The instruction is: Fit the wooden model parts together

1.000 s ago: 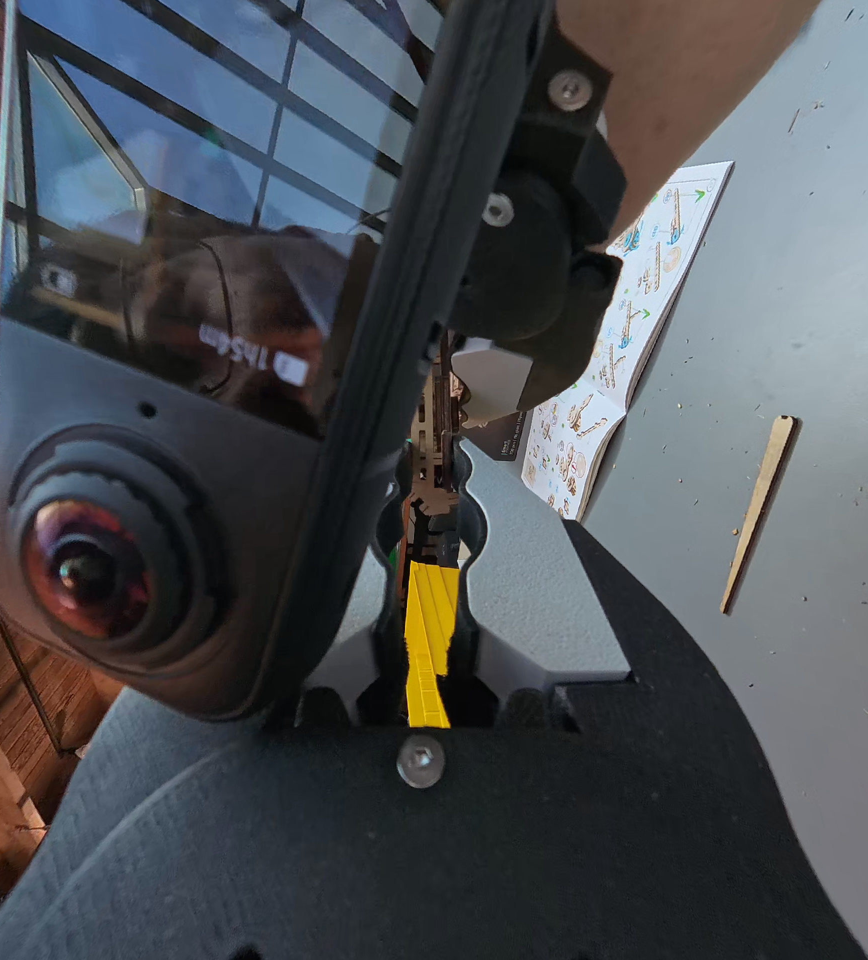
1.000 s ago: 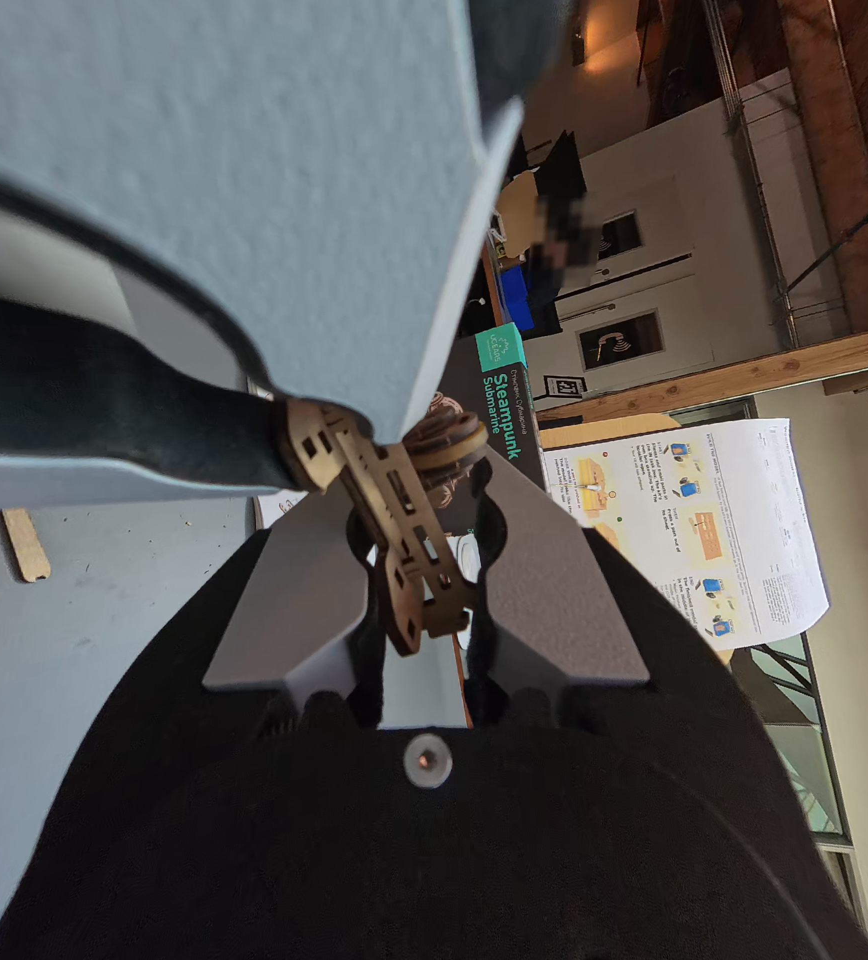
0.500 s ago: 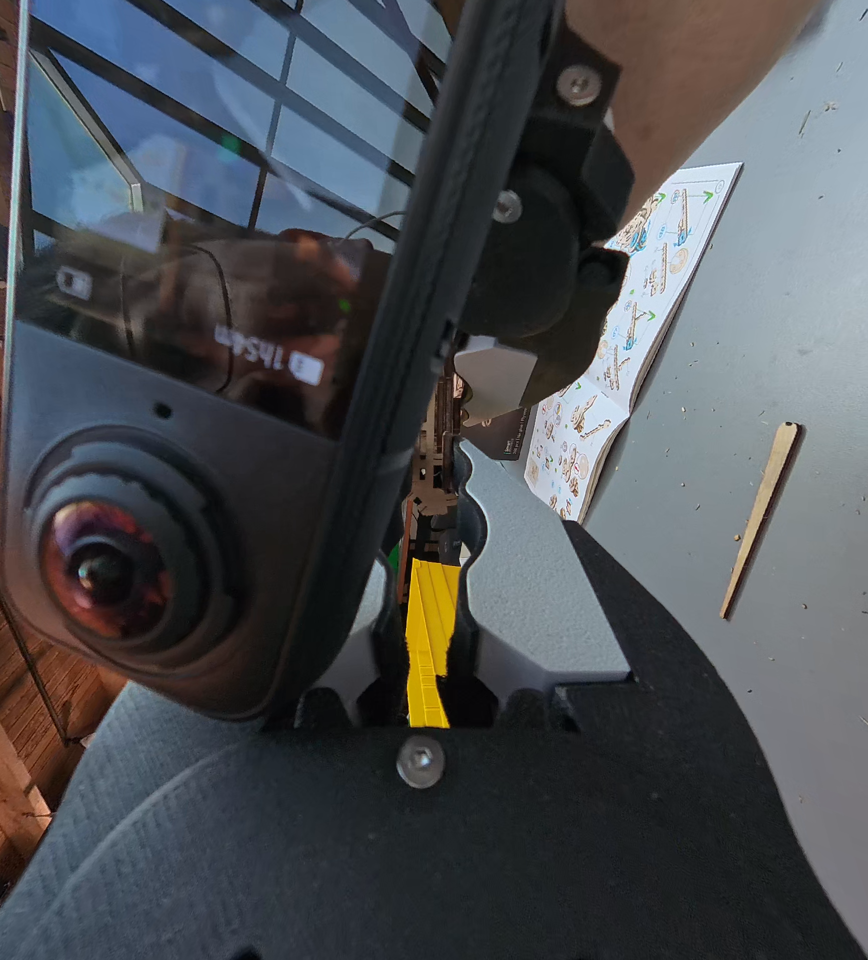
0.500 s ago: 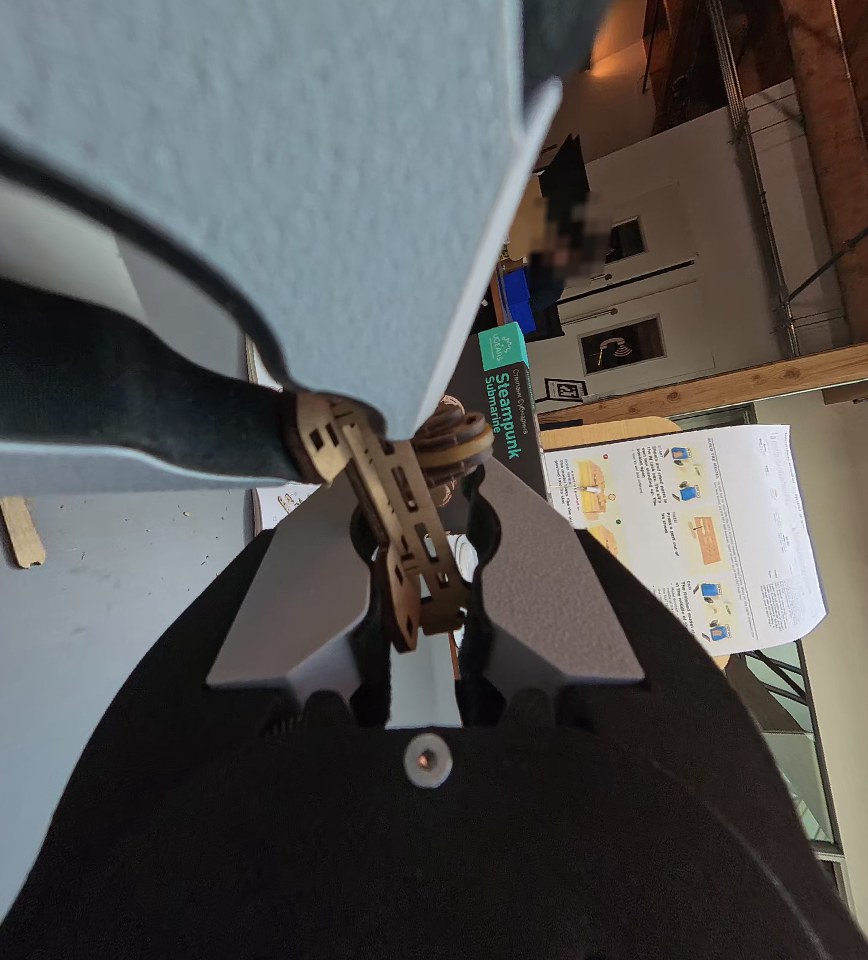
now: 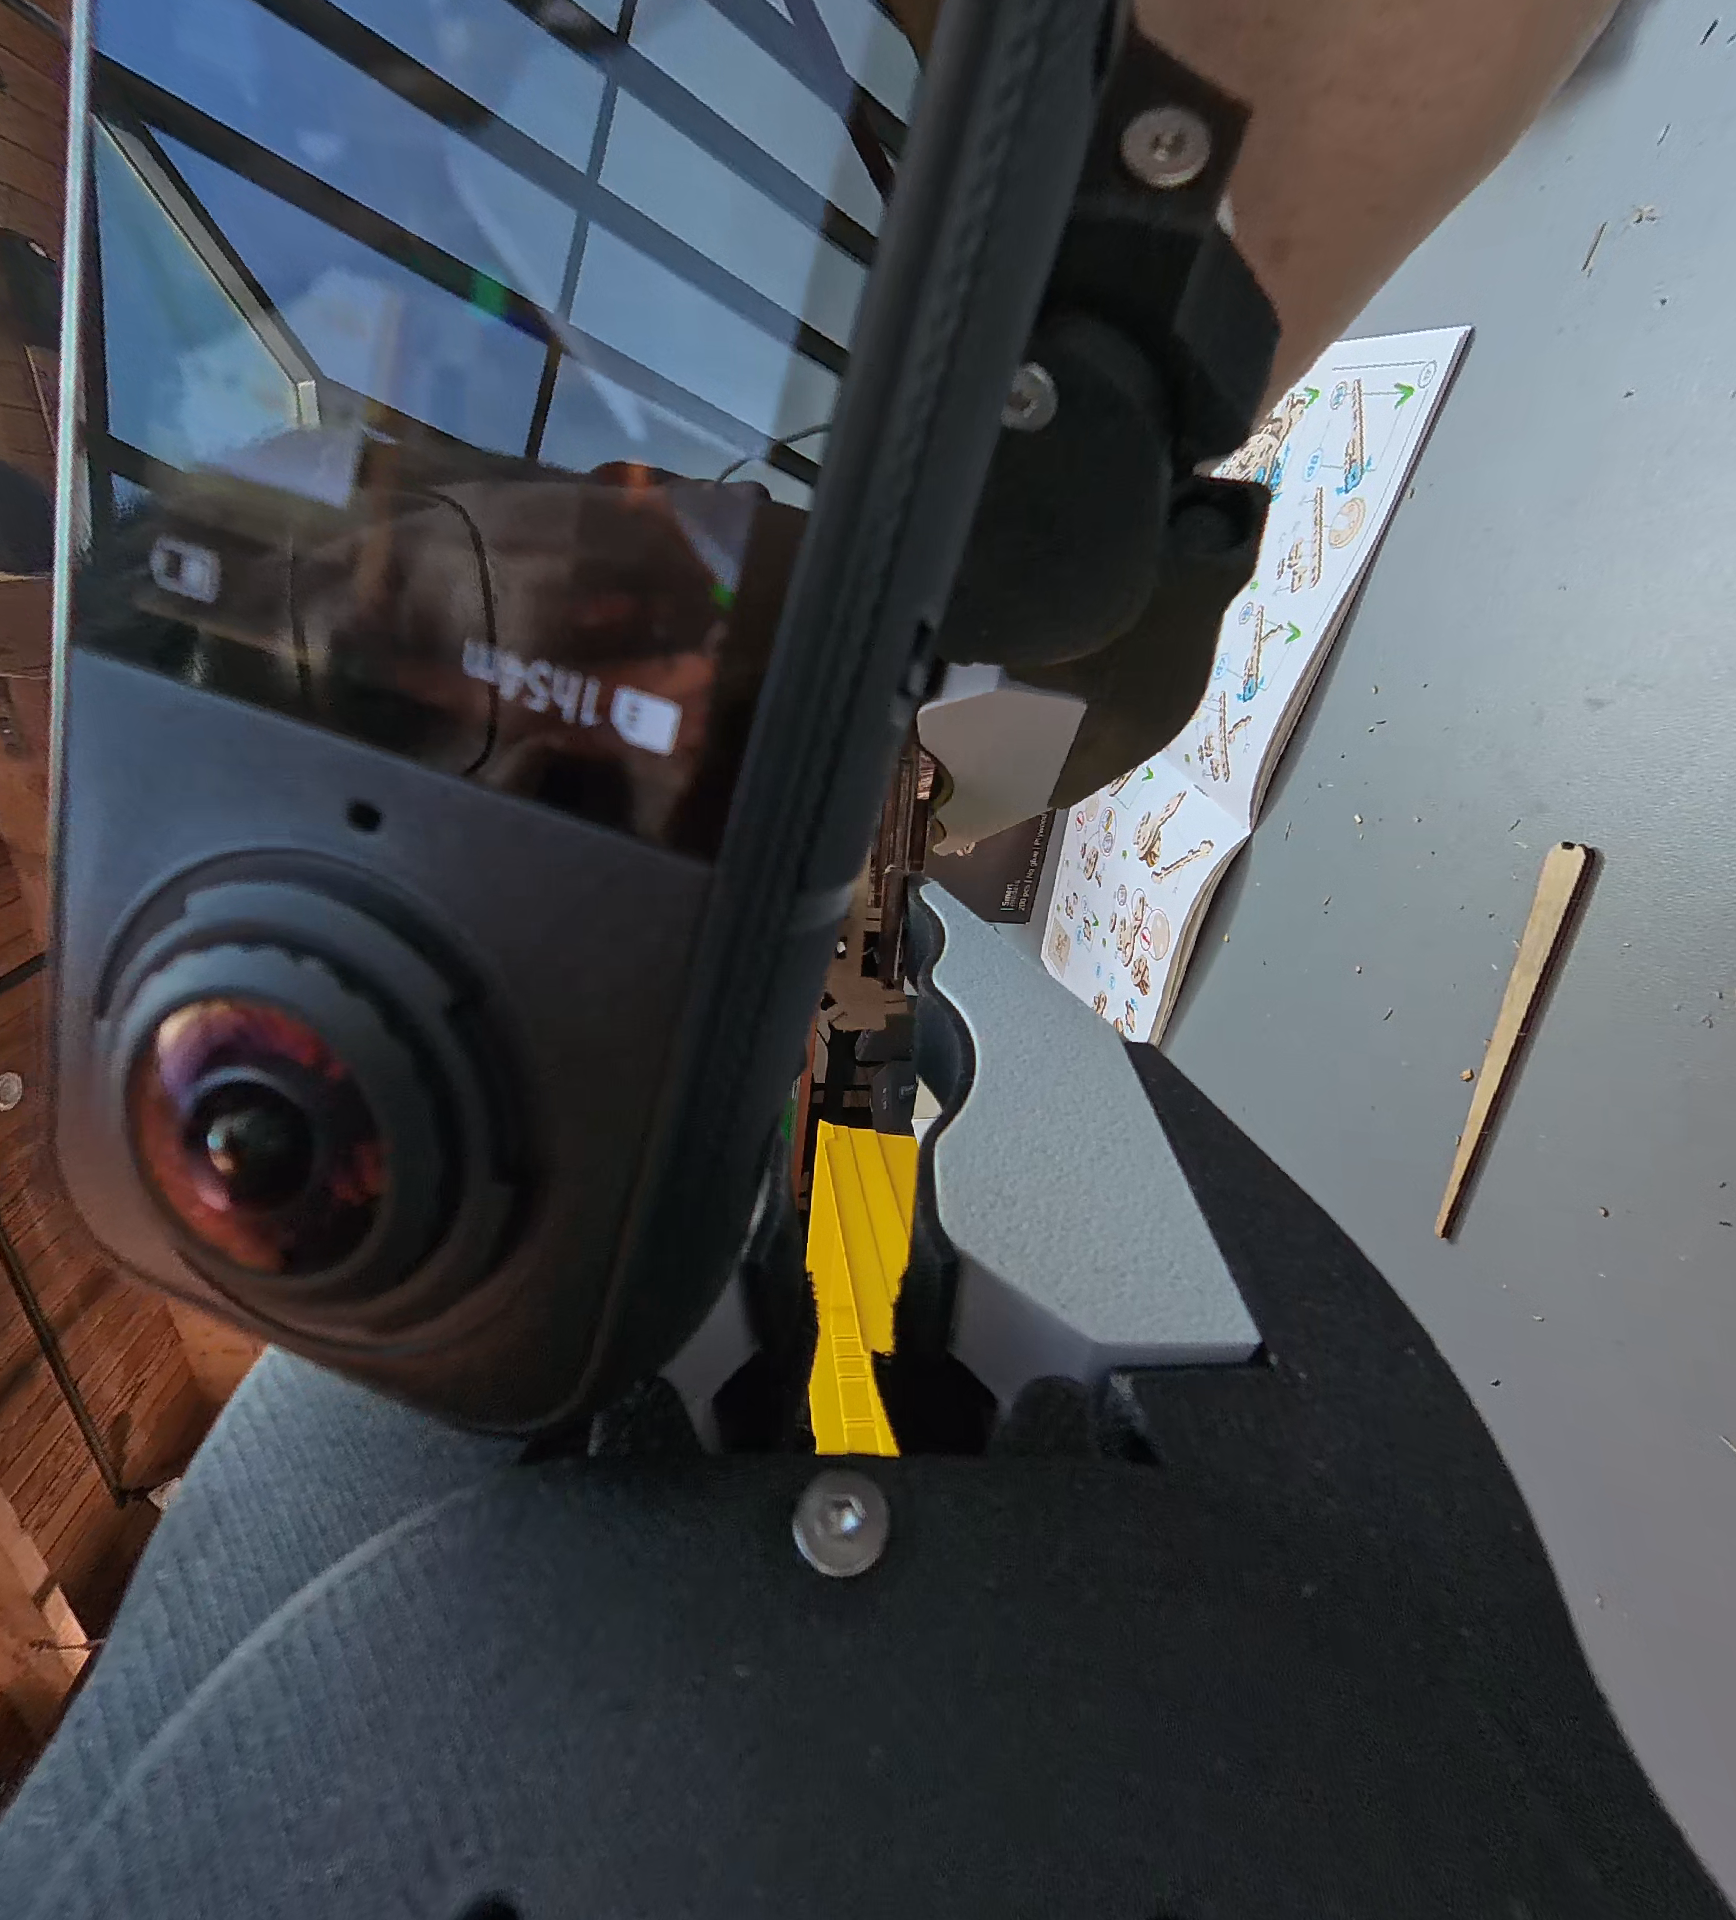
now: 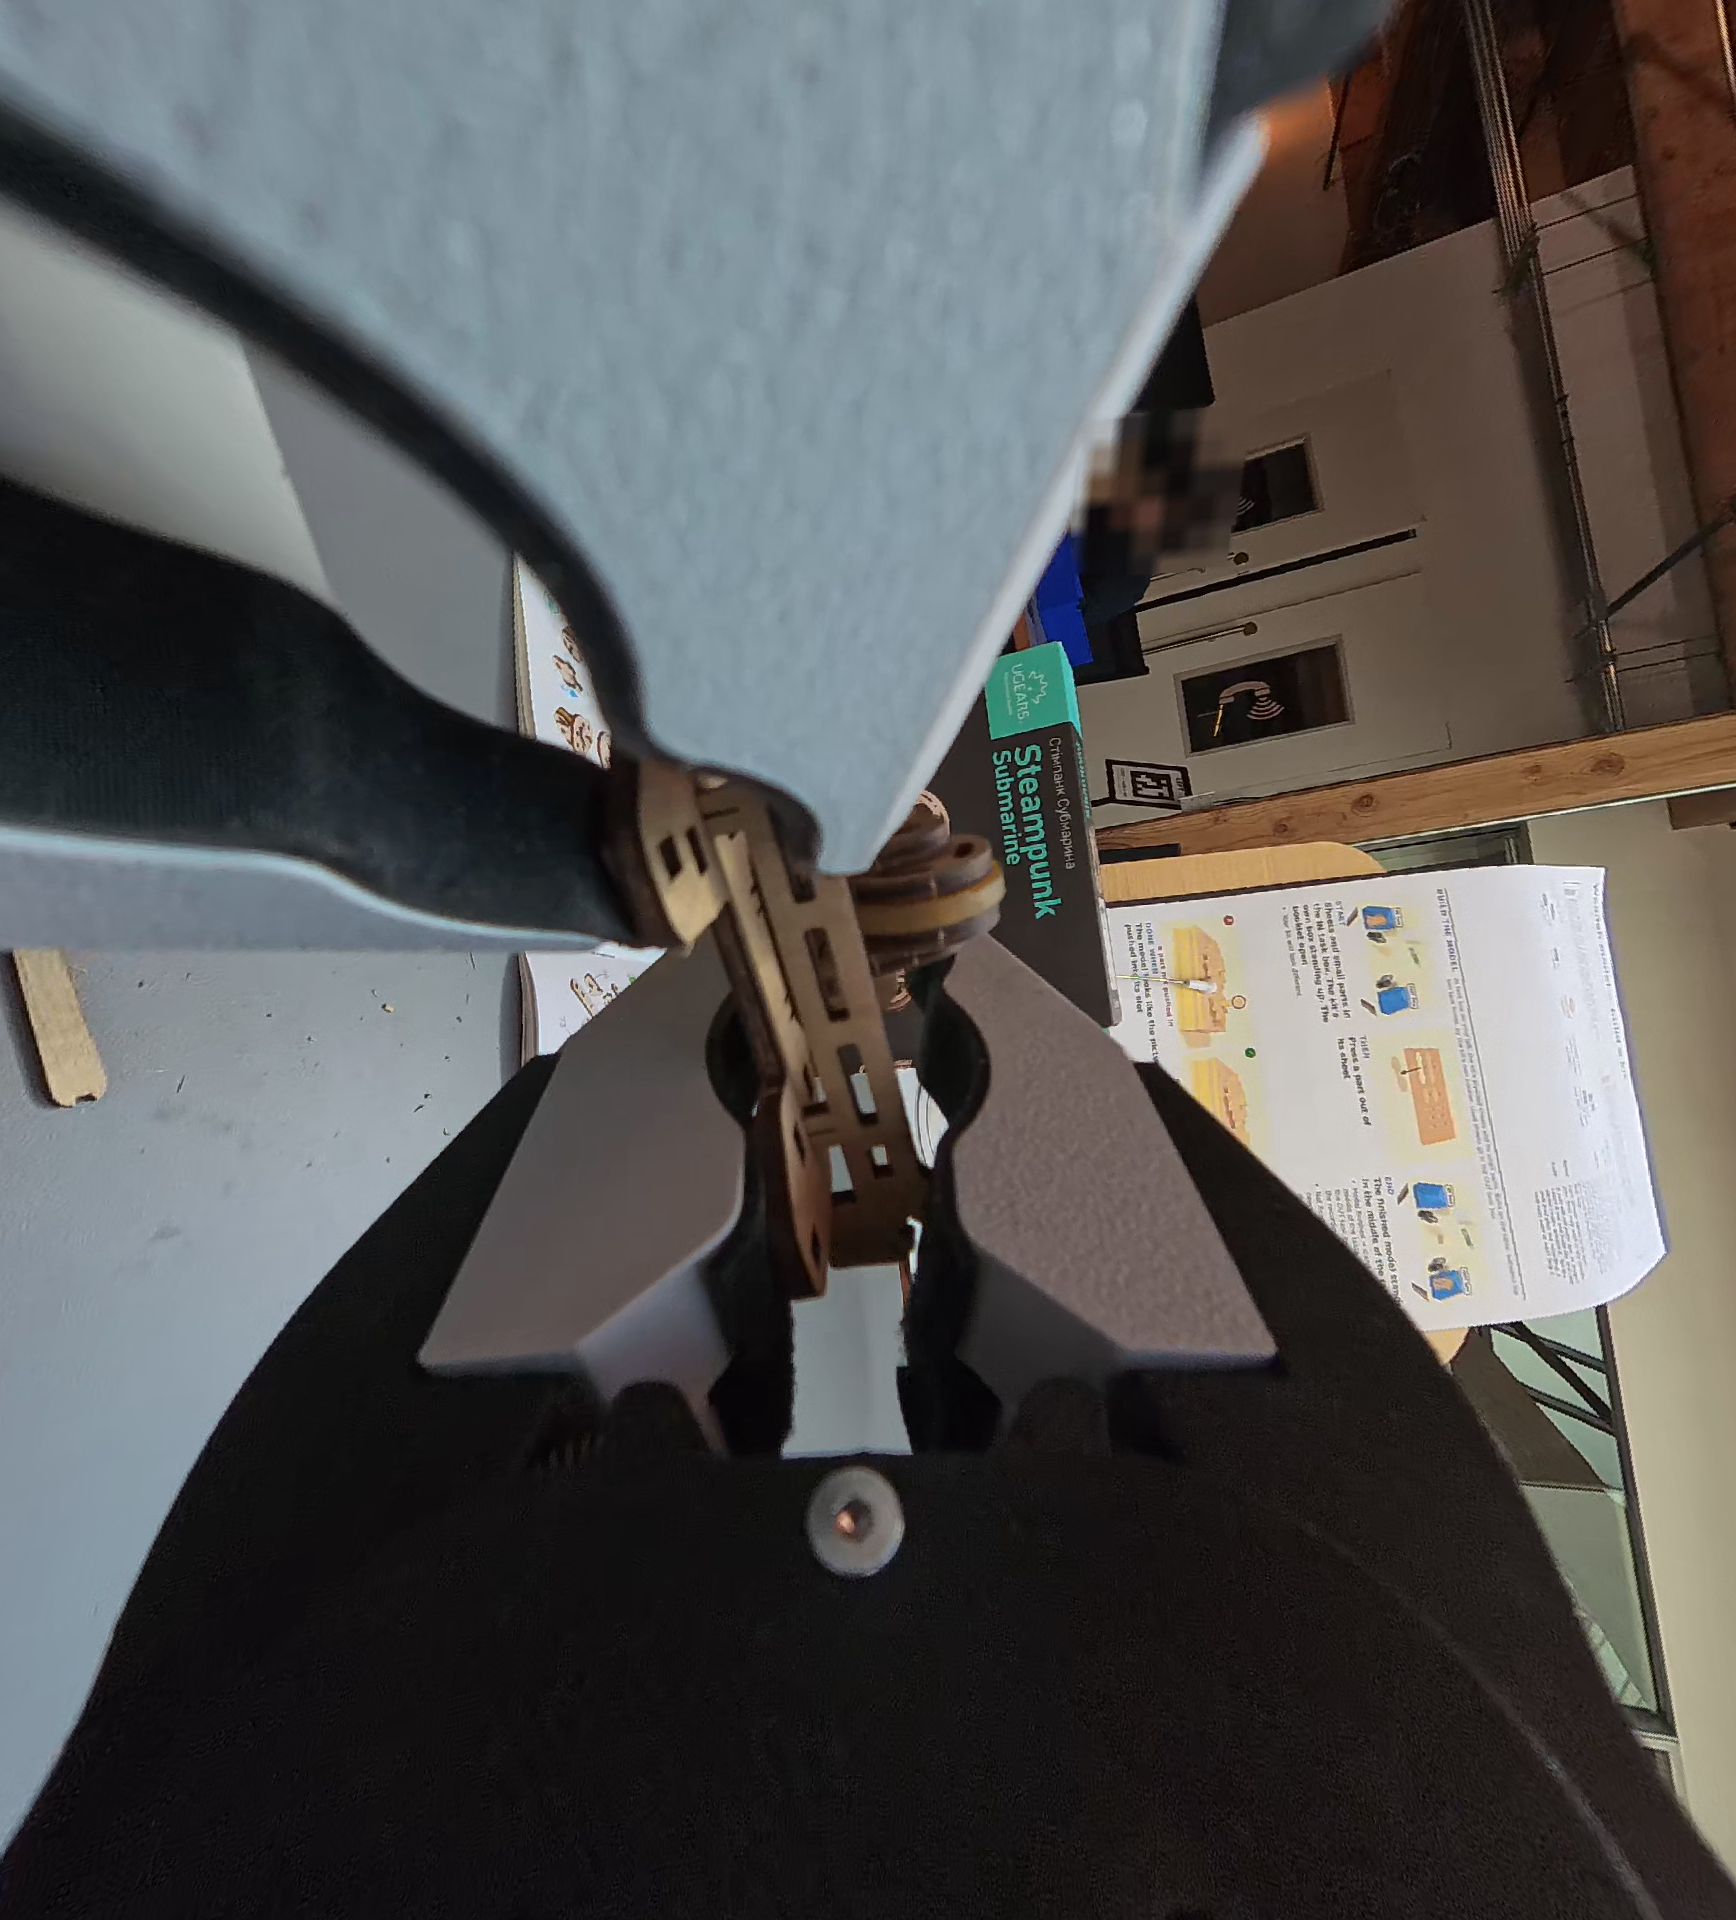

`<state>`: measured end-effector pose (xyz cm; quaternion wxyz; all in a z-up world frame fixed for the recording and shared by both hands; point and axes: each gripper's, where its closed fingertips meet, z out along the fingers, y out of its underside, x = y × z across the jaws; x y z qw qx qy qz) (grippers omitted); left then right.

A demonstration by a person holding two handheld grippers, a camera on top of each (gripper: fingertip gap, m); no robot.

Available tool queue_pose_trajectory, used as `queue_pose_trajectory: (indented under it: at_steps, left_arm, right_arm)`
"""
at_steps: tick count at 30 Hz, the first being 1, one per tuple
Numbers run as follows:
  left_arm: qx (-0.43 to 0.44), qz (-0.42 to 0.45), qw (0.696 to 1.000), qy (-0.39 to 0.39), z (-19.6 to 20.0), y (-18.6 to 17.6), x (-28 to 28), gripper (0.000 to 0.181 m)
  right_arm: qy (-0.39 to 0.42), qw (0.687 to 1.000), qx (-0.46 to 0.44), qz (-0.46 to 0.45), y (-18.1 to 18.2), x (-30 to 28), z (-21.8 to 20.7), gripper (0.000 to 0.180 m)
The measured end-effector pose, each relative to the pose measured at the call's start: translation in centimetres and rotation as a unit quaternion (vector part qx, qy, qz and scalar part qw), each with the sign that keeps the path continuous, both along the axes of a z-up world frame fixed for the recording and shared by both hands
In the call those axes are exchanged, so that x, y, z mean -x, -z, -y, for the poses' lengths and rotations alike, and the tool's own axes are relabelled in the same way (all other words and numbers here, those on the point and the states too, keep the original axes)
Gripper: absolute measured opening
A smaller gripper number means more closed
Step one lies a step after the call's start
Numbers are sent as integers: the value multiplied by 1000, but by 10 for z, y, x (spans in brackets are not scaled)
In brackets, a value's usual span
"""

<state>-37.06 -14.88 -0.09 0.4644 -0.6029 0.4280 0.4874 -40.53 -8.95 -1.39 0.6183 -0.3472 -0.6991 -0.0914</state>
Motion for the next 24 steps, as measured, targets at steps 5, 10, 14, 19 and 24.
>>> queue_pose_trajectory:
  at_steps: [5, 10, 14, 19, 24]
  left_arm:
    - [-1, 0, 1000, -1, 0, 0, 0, 11]
    - [-4, 4, 1000, 2, 0, -1, -1, 12]
    - [-1, 11, 1000, 7, -1, -1, 0, 11]
    - [4, 18, 1000, 9, -3, 3, 1, 13]
    - [2, 5, 1000, 21, -6, 1, 1, 13]
  right_arm:
    - [-2, 1000, 0, 2, 1, 0, 0, 18]
    - [-2, 1000, -3, 1, 1, -1, 0, 14]
    - [7, 1000, -10, -1, -2, -1, -1, 18]
    - [6, 1000, -20, 2, -3, 0, -2, 23]
    - [14, 1000, -11, 21, 1, -2, -6, 20]
